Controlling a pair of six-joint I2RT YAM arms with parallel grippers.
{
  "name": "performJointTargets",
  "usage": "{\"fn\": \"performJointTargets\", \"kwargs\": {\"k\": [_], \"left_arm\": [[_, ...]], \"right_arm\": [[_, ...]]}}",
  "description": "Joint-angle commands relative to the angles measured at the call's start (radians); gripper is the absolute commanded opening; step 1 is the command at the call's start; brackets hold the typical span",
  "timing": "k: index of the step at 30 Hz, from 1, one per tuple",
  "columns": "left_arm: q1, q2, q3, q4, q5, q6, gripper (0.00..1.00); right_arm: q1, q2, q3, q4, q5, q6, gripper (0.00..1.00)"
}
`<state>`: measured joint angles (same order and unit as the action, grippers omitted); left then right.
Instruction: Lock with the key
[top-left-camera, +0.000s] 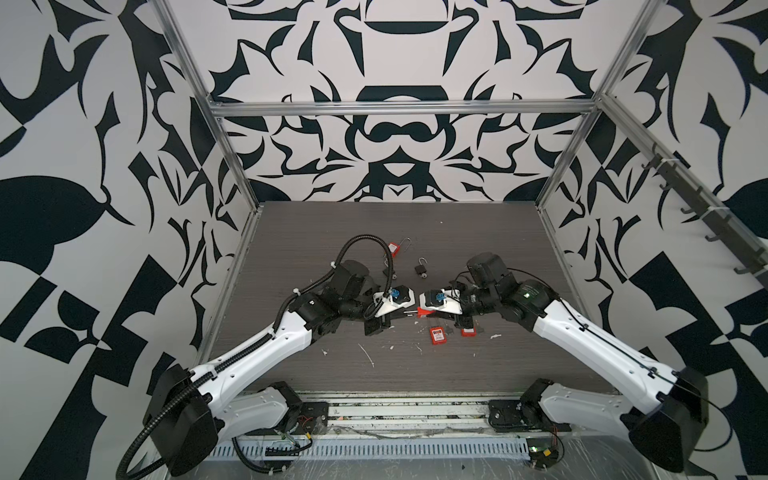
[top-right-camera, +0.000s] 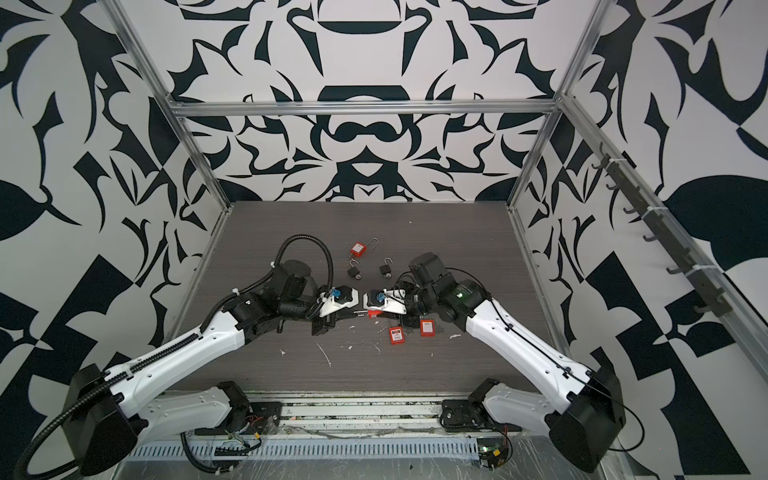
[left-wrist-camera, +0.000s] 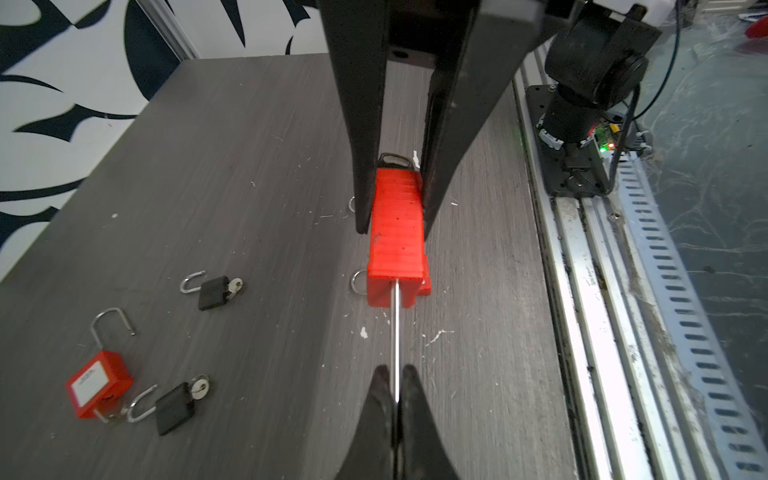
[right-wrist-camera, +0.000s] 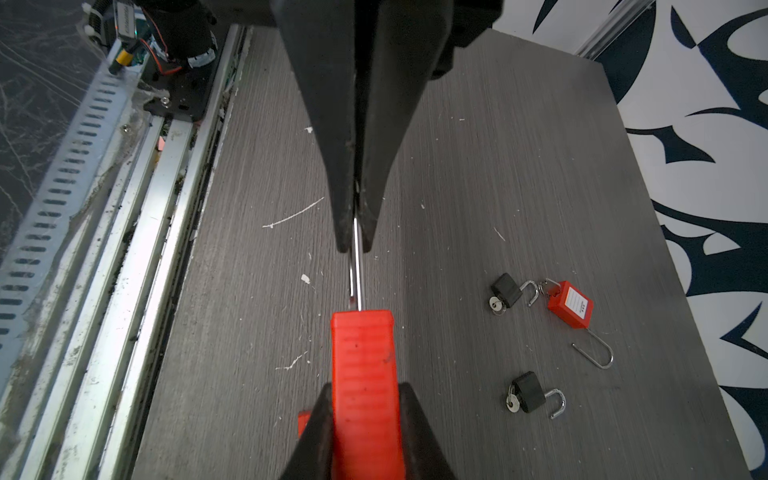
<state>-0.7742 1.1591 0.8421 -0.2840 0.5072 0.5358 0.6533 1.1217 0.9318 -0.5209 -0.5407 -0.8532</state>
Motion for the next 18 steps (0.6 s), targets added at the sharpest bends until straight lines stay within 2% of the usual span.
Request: {"fn": "performJointTargets", "kwargs": {"k": [1, 4, 10, 12, 14, 18], "left_arm": [[-0.010, 0.029, 0.065, 0.019, 0.225, -0.039, 0.00], [0.023, 0.048, 0.077, 0.020, 0.296, -0.066, 0.00], [0.049, 0.064, 0.081, 0.025, 0.332, -0.073, 0.00], [0.050, 0.075, 0.095, 0.000, 0.309, -0.047, 0.00], [0.049, 0.077, 0.111, -0.033, 0.231, -0.002, 0.00], [0.046, 0.041, 0.098, 0.008, 0.152, 0.033, 0.00]], "right_arm": [[0.023, -0.023, -0.027, 0.261, -0.061, -0.044, 0.01], [0.026, -0.035, -0.056, 0.298, -0.083, -0.069, 0.00], [0.028, -0.084, -0.111, 0.325, -0.096, -0.066, 0.00], [0.028, -0.089, -0.113, 0.299, -0.093, -0.066, 0.00], [0.028, -0.086, -0.100, 0.240, -0.097, -0.074, 0.00], [0.026, -0.076, -0.086, 0.181, -0.108, -0.060, 0.00]]}}
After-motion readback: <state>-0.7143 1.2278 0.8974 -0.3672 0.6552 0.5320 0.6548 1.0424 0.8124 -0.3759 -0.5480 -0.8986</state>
